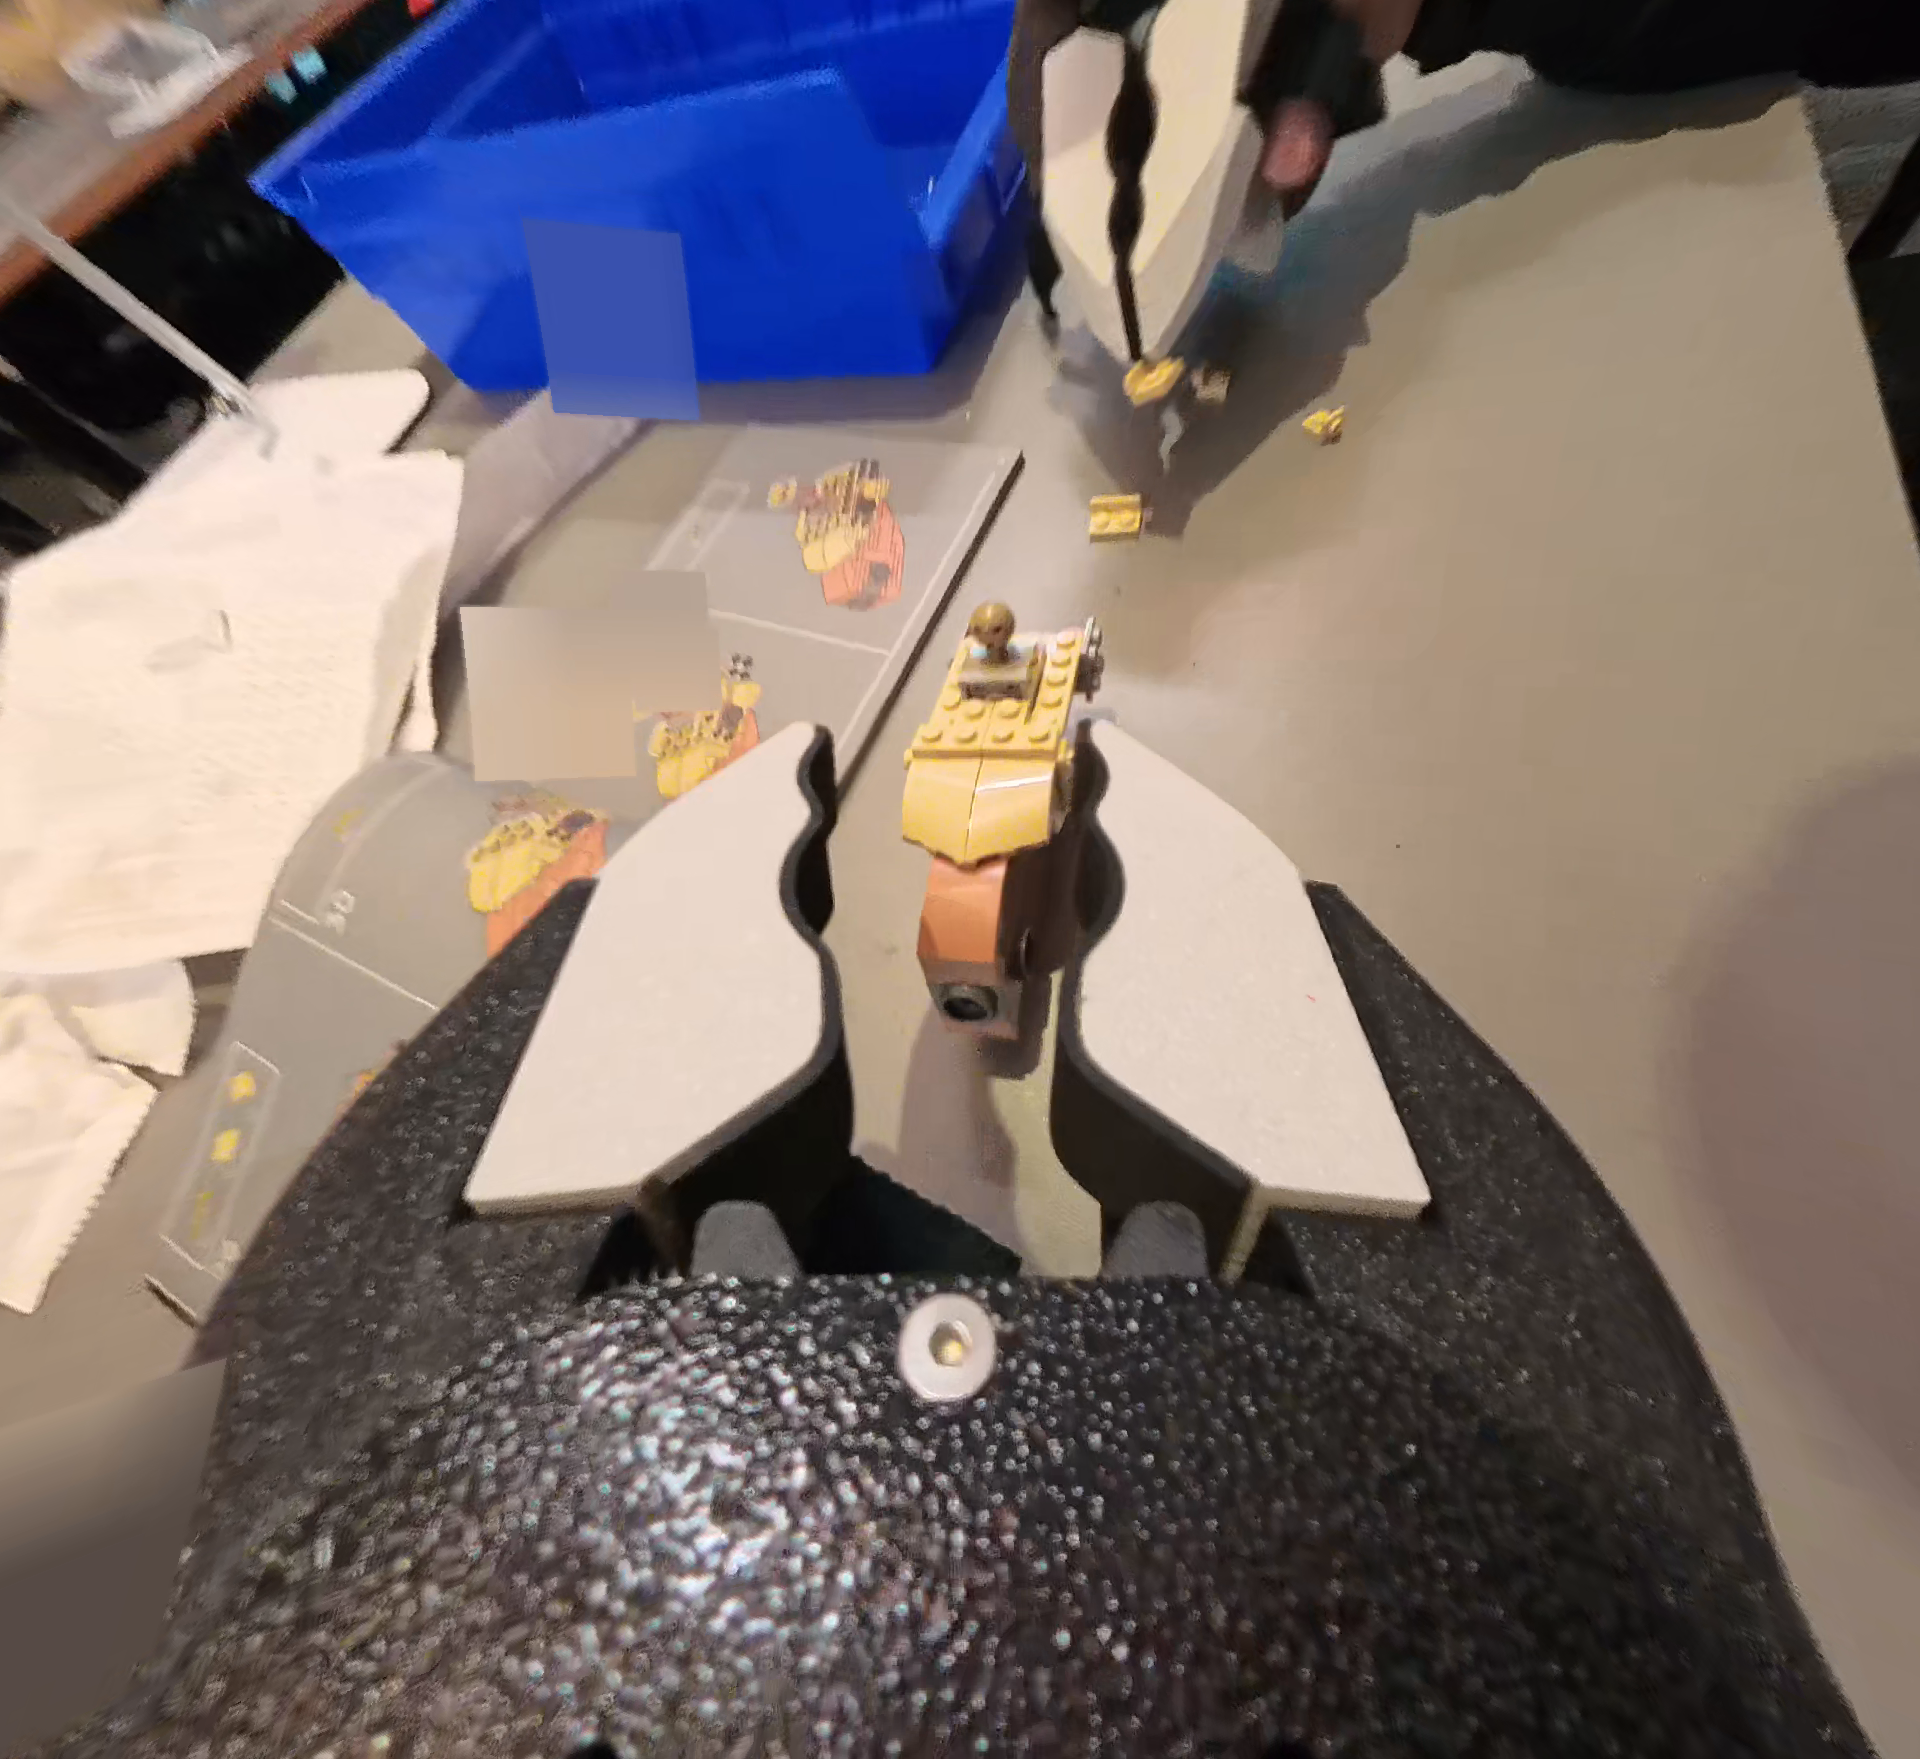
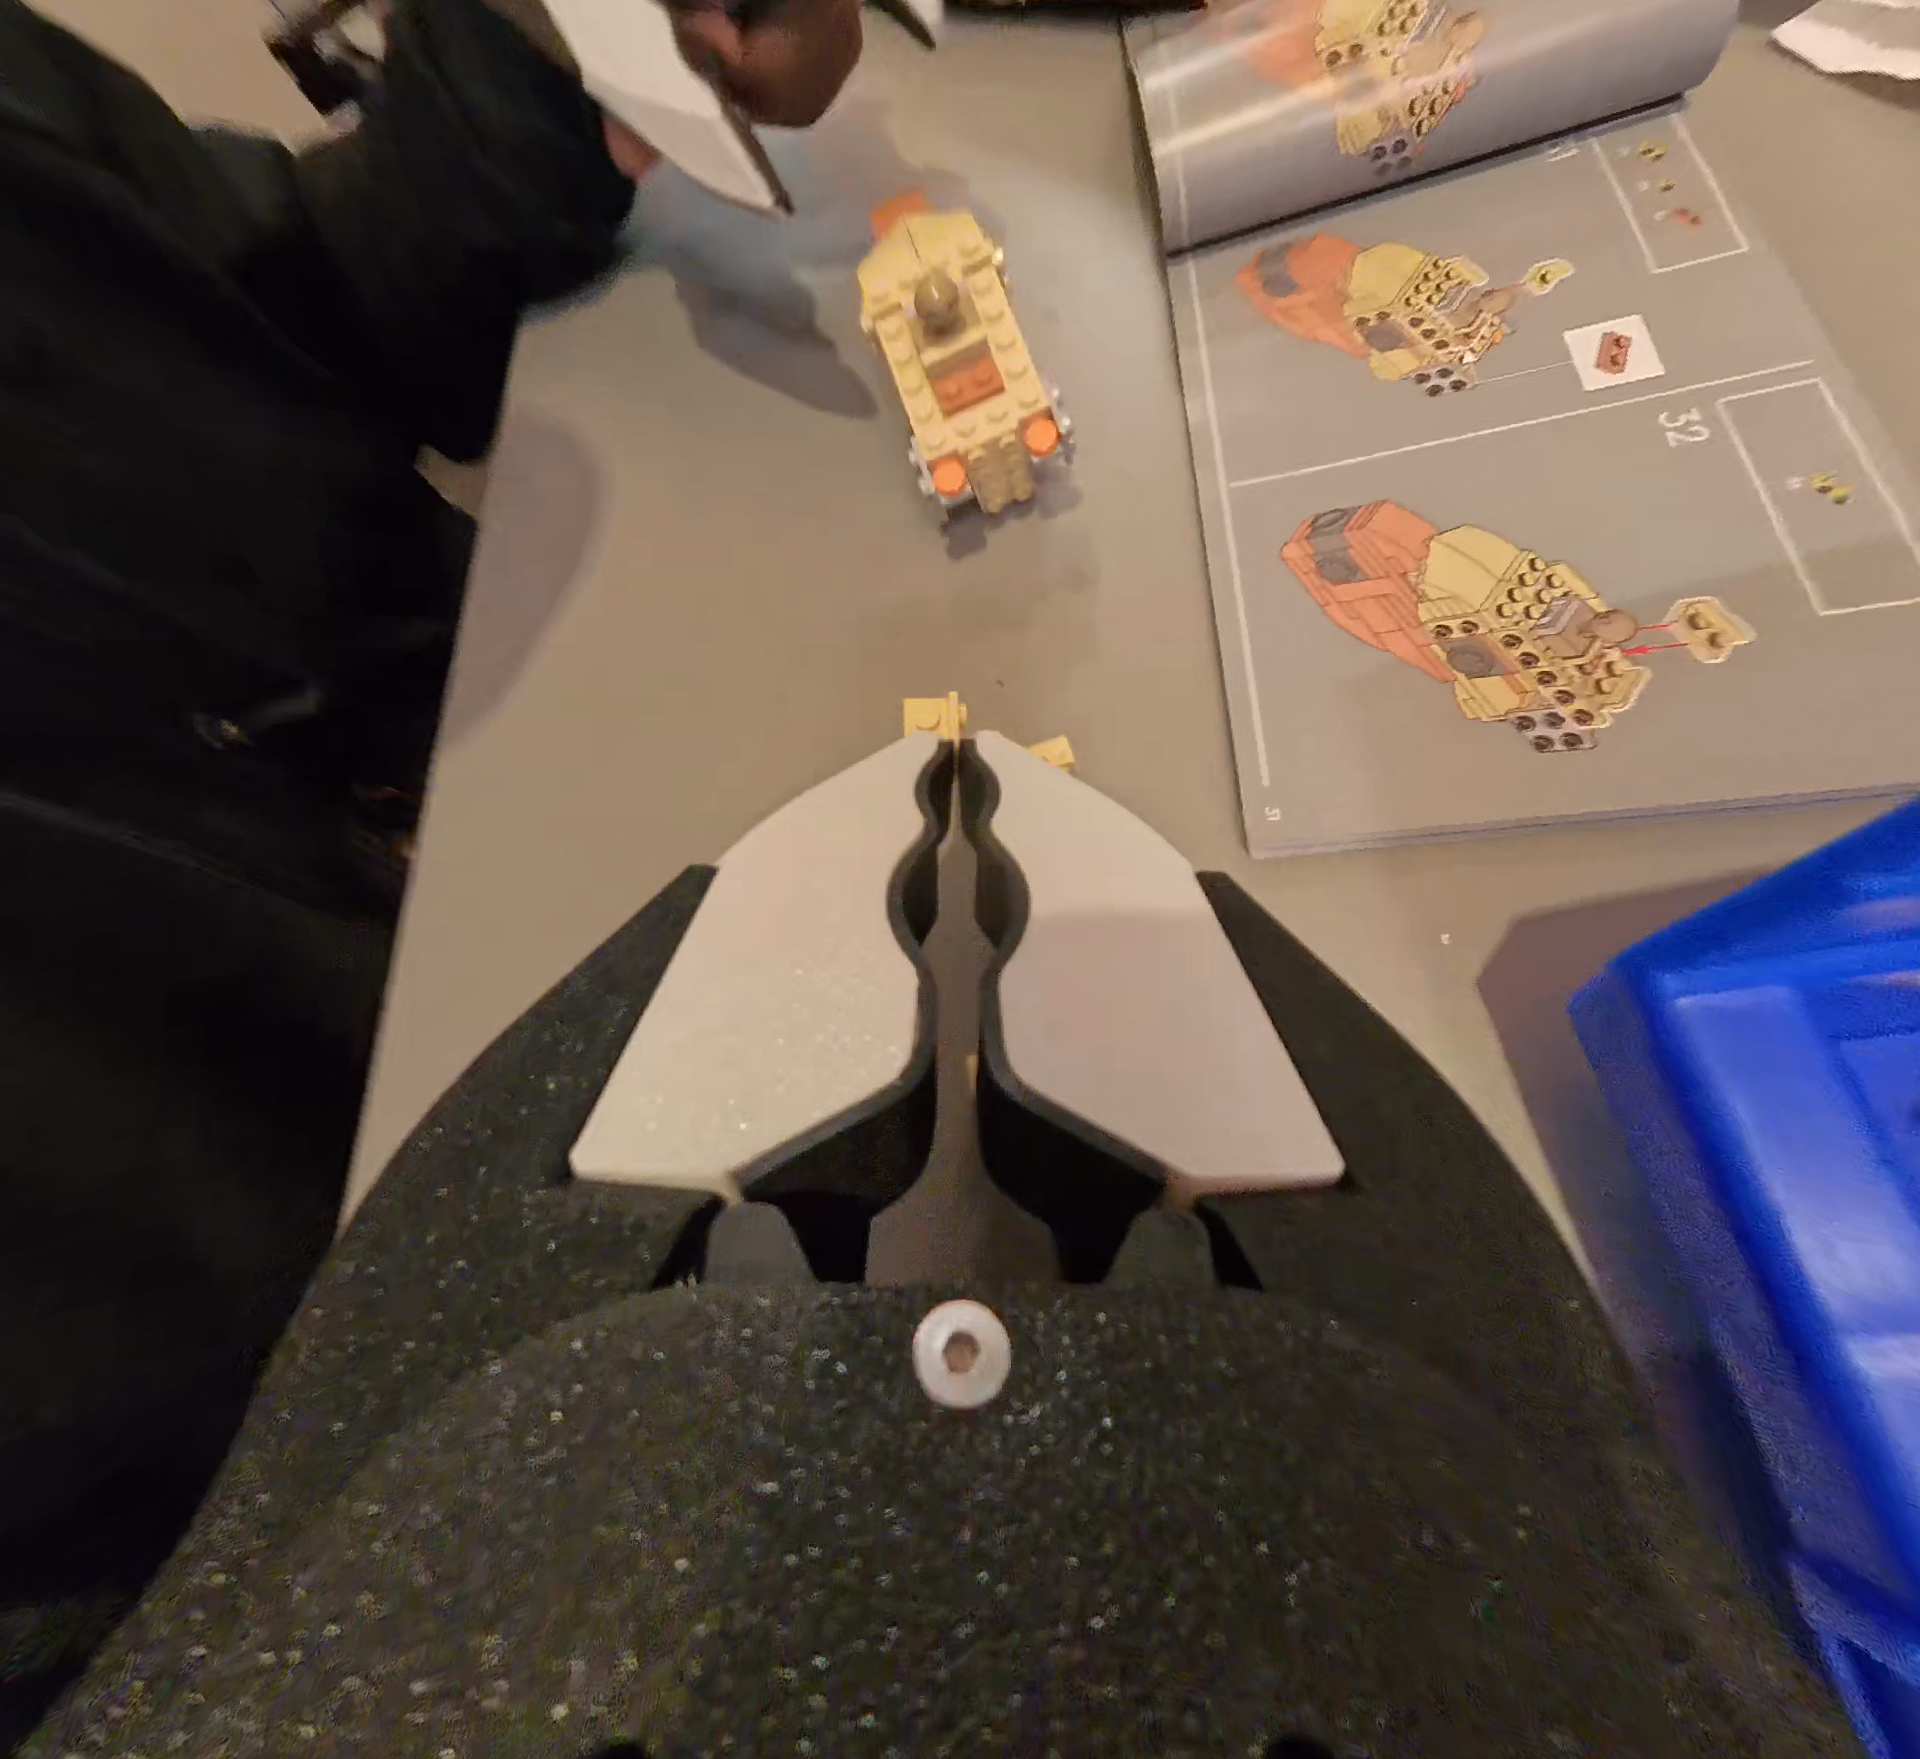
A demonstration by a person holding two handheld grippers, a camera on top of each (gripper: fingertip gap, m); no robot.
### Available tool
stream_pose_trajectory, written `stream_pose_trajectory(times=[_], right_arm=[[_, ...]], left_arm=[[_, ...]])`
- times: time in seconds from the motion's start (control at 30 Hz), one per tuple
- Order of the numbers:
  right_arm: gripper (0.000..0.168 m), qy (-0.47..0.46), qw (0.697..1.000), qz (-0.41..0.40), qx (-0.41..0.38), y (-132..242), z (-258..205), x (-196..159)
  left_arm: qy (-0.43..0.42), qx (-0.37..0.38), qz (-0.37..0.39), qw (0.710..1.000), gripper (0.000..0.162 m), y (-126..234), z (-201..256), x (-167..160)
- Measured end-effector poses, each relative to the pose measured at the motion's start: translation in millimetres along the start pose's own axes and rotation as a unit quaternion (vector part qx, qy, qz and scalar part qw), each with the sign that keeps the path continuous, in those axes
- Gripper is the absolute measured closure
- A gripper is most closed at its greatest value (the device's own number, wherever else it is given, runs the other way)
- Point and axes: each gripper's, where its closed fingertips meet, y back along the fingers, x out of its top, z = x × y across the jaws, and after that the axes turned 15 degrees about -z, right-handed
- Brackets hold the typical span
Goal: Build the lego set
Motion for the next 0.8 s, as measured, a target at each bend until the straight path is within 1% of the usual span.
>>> stream_pose_trajectory(times=[0.1,0.2,0.27,0.33,0.37,0.43,0.6,0.73,0.8], right_arm=[[0.168,-0.045,0.996,0.042,0.067,4.2,-12.6,14.9],[0.168,-0.077,0.985,0.087,0.127,6.0,-27.3,38.7],[0.168,-0.082,0.98,0.096,0.152,1.6,-38.0,50.7],[0.168,-0.077,0.979,0.088,0.165,-6.7,-48.9,57.2],[0.168,-0.077,0.978,0.085,0.175,-10.5,-54.6,59.9],[0.168,-0.074,0.976,0.076,0.192,-18.3,-64.4,62.9],[0.168,-0.075,0.972,0.06,0.215,-30.9,-73.4,64.5],[0.168,-0.08,0.97,0.052,0.224,-35.6,-74.4,62.8],[0.168,-0.08,0.969,0.051,0.23,-36.9,-76.2,63.0]], left_arm=[[-0.048,0.006,0.042,0.998,0.121,8.3,11.3,18.9],[-0.104,-0.005,0.079,0.991,0.125,6.3,34.4,39.7],[-0.15,0.018,0.088,0.985,0.127,1.6,43.3,48.9],[-0.193,0.049,0.102,0.975,0.134,-0.5,47.3,55.5],[-0.207,0.05,0.105,0.971,0.135,-1.9,50.4,56.2],[-0.222,0.038,0.109,0.968,0.138,-4.3,57.7,54.4],[-0.24,0.019,0.127,0.962,0.138,-2.1,67.5,52.7],[-0.255,0.006,0.144,0.956,0.143,-0.2,75.4,54.1],[-0.26,0.009,0.14,0.955,0.147,-2.9,75.8,53.3]])
